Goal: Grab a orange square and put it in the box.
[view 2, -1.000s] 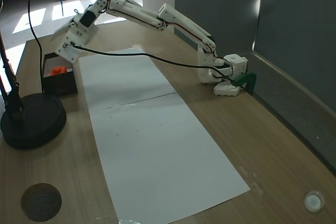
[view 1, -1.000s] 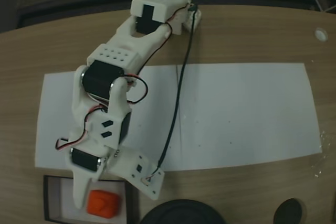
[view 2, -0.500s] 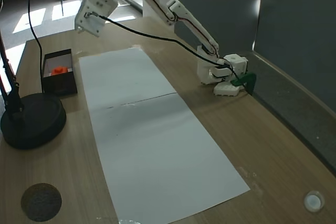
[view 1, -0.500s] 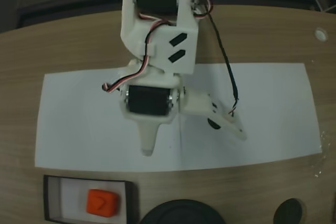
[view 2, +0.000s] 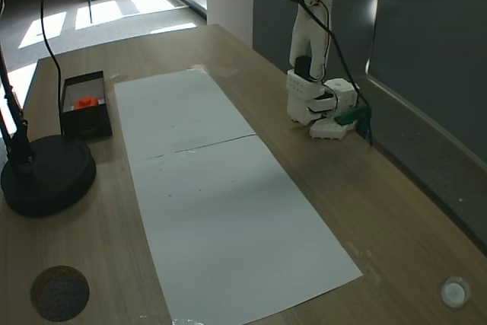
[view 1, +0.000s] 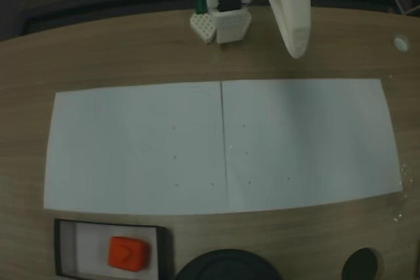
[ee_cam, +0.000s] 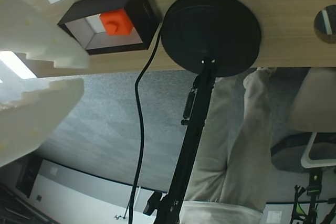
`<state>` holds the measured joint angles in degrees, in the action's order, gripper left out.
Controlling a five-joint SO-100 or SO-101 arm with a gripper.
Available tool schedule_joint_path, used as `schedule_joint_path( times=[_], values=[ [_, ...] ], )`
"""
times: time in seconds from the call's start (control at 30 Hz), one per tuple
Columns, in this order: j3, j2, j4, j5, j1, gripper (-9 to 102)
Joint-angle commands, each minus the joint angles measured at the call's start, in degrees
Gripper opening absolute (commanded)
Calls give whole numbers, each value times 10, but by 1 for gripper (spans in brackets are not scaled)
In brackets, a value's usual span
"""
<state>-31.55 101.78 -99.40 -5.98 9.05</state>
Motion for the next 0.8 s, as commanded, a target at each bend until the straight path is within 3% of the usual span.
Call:
schedule_joint_path(
  times=[0.0, 0.23, 0.5, 0.77],
  values=[
    [-163, 168, 1, -2, 31, 0],
    [-514, 435, 33, 56, 35, 0],
    [-849, 740, 137, 70, 33, 0],
    [-1060, 985, 265, 71, -73, 0]
  ],
)
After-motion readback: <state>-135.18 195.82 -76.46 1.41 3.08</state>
